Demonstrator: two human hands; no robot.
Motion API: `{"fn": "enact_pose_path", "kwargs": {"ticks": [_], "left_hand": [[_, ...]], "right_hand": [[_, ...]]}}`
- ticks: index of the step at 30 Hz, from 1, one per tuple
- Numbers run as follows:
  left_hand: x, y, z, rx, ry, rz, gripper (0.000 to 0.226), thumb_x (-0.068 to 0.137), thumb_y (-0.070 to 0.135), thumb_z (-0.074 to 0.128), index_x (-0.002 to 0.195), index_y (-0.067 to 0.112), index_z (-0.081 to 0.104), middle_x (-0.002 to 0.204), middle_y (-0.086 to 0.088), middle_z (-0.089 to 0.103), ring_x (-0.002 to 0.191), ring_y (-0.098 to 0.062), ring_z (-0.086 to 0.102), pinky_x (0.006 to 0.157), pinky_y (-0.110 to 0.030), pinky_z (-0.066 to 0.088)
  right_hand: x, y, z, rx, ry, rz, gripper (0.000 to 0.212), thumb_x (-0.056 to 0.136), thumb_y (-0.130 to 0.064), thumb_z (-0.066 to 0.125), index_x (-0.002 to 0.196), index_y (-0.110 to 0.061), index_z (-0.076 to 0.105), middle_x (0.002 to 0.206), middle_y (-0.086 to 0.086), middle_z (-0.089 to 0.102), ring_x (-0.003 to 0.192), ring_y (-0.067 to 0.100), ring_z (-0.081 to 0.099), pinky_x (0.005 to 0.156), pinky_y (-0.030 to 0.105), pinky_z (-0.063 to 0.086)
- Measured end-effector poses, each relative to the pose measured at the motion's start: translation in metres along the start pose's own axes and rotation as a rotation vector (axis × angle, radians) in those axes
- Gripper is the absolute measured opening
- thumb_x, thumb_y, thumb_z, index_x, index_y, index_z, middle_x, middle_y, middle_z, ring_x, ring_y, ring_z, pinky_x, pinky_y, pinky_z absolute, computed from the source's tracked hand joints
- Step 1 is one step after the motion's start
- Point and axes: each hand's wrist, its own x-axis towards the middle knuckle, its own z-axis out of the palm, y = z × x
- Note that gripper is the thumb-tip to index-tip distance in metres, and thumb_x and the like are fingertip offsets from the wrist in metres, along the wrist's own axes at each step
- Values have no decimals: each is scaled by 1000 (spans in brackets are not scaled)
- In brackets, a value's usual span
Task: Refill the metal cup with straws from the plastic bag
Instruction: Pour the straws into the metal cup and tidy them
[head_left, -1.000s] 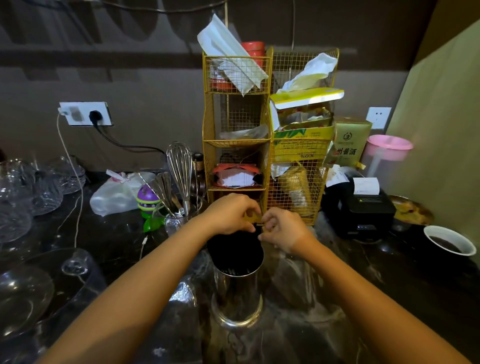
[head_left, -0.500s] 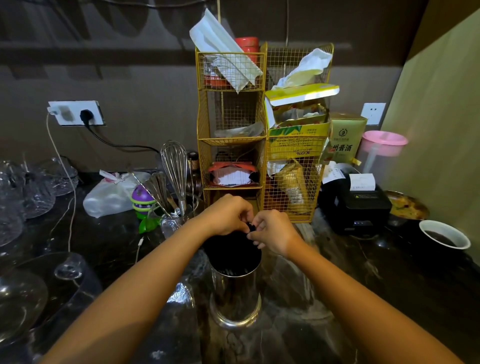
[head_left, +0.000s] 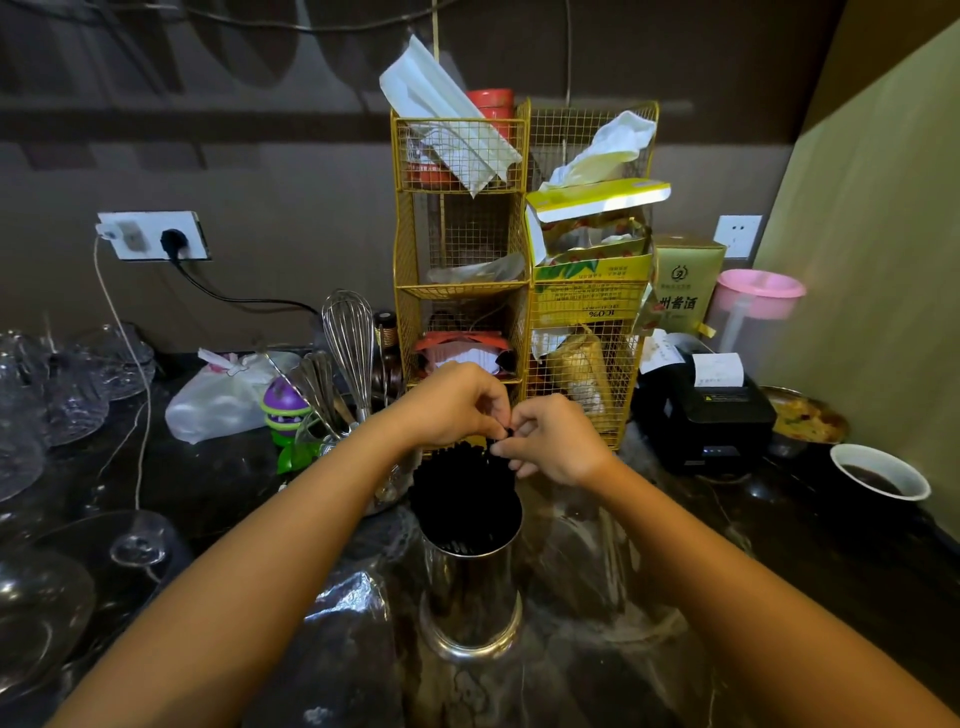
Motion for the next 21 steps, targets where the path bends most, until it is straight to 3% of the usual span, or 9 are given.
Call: {"fn": "enact_pose_path", "kwargs": {"ticks": [5,10,14,17,21], "left_hand": [[2,10,-15,-3,29,51,7,72,9,69,79,7,68,74,1,62,64,3,51,68,-18,43],[6,23,-36,8,82,72,5,73,10,69,76,12,67,65,14,57,59,5,52,60,-6,39],[9,36,-52,-33,151,103,5,73,6,68,78,8,67,65,8,59,57,2,54,57,-10,43],[9,44,-62,-111,163,134,5,75,6,65,78,11,65,70,3,60,60,0,57,55,-8,47],[6,52,-72,-283,236,173,7,77,10,65,76,17,64,73,0,60,69,-11,58,65,-24,50]], "right_hand": [[0,-11,-13,51,-12,-34,28,79,-3,66,58,-18,52,55,4,56,38,-1,56,44,11,50],[3,-31,-29,33,13,-61,25,79,-6,66,60,-17,53,55,4,56,39,-2,57,47,13,52],[4,-49,-42,-16,52,-131,8,80,-7,65,73,-6,61,56,3,58,42,2,58,52,16,54],[4,-61,-54,-48,95,-170,16,81,-8,64,88,6,62,57,5,59,48,5,60,56,21,56],[-4,-77,-70,-31,121,-230,9,81,-4,62,72,-5,61,56,8,58,41,1,59,52,18,54]]}}
